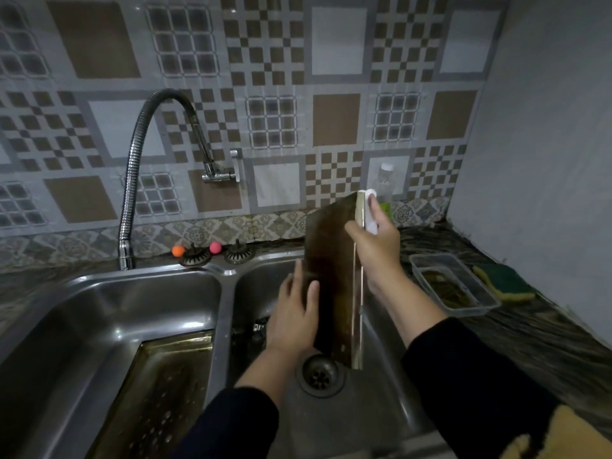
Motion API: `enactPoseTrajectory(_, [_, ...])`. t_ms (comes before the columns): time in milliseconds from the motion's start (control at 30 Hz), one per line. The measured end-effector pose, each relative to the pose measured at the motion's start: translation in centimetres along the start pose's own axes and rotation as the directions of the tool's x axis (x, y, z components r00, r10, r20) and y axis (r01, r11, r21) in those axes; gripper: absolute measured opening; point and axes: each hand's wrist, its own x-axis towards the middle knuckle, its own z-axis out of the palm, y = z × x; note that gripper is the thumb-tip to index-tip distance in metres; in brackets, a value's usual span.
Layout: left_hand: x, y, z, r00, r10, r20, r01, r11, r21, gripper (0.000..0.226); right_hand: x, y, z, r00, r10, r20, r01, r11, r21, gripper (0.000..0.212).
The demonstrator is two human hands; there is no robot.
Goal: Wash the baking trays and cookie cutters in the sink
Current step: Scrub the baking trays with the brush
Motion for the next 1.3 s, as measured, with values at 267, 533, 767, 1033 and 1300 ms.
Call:
enactPoseTrajectory(267, [-0.2, -1.5, -1.5, 0.987, -0.014, -0.159, -0.067, 0.867, -0.494, 0.064, -0.6, 0.8, -1.2, 0.993, 0.114, -0.011, -0.111, 0.984, 0.136, 0.060])
enactPoseTrajectory(533, [0.8, -0.9, -3.3, 0.923, -0.015, -0.384, -0.164, 0.889, -0.428, 0.064, 0.5, 2.5, -4.1, 0.991, -0.033, -0.133, -0.023, 0.915, -0.402, 0.072])
enactPoseTrajectory(767, [1.8, -0.2, -3.0, 0.898, -0.067, -0.435, -0.157, 0.874, -0.459, 0.060, -5.2, 3.1, -1.9, 0.953, -0.213, 0.217, 0.297, 0.798, -0.524, 0.080])
enactPoseTrajectory(1033, [0.5, 3.1, -0.5, 0.934, 0.090, -0.345, -0.270, 0.810, -0.520, 0.049, -1.9, 0.8, 2.2, 0.903, -0.378, 0.206, 0.427, 0.725, -0.540, 0.075])
enactPoseTrajectory(1300, [2.3, 1.3, -1.6, 0.883, -0.063, -0.466, -0.201, 0.845, -0.496, 0.049, -8.0, 4.9, -0.5, 0.873, -0.296, 0.388, 0.469, 0.727, -0.501, 0.077])
